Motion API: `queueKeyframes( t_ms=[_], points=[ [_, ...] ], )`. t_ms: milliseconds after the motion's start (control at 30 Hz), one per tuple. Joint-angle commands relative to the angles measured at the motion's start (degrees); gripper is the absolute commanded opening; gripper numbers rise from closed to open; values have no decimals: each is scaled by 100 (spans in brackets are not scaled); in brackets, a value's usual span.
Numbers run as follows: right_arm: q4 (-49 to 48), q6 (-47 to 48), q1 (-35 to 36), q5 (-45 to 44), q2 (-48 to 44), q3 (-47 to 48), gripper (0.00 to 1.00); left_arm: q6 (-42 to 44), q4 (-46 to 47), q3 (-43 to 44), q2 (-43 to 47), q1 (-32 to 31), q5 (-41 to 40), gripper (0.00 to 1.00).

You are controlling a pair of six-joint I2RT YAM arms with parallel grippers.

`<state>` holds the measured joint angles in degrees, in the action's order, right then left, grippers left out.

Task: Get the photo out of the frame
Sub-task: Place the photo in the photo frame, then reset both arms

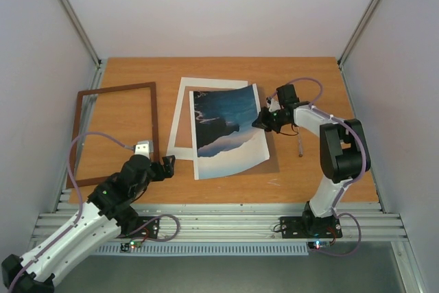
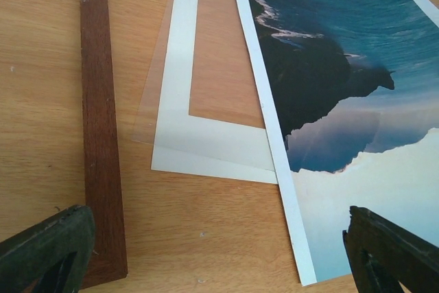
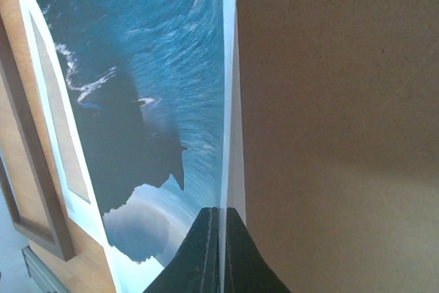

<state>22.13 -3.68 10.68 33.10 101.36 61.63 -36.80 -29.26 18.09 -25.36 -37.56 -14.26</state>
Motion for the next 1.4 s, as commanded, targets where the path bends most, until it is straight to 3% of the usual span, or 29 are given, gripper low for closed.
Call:
queueKeyframes(
  t_ms=[0,300,467,567,800,967,1100,1233,1367],
  points=[
    [243,746,-121,173,281,364,3,85,328,-95,-35,38,79,99],
    [196,815,-377,200,412,313,6,82,373,-111,-77,38,68,99],
    [271,873,-432,107,497,359,20,93,395,-96,-111,34,102,99],
    [334,963,-469,29,435,374,35,98,375,-86,-95,38,133,99],
    [736,1069,-470,-725,23,365,57,-57,36,186,-38,38,29,100],
    [1098,1117,-466,-1655,-740,120,73,-535,-142,549,-192,38,-148,99],
    [1399,1103,-470,-2094,-1630,-81,78,-652,-482,1050,-403,38,-341,99],
    [1708,1007,-470,-2371,-2804,-355,98,-505,-1160,1759,-292,39,-431,100],
    [2194,939,-470,-2279,-4014,-439,98,-369,-1909,2328,240,41,-665,99]
  ],
)
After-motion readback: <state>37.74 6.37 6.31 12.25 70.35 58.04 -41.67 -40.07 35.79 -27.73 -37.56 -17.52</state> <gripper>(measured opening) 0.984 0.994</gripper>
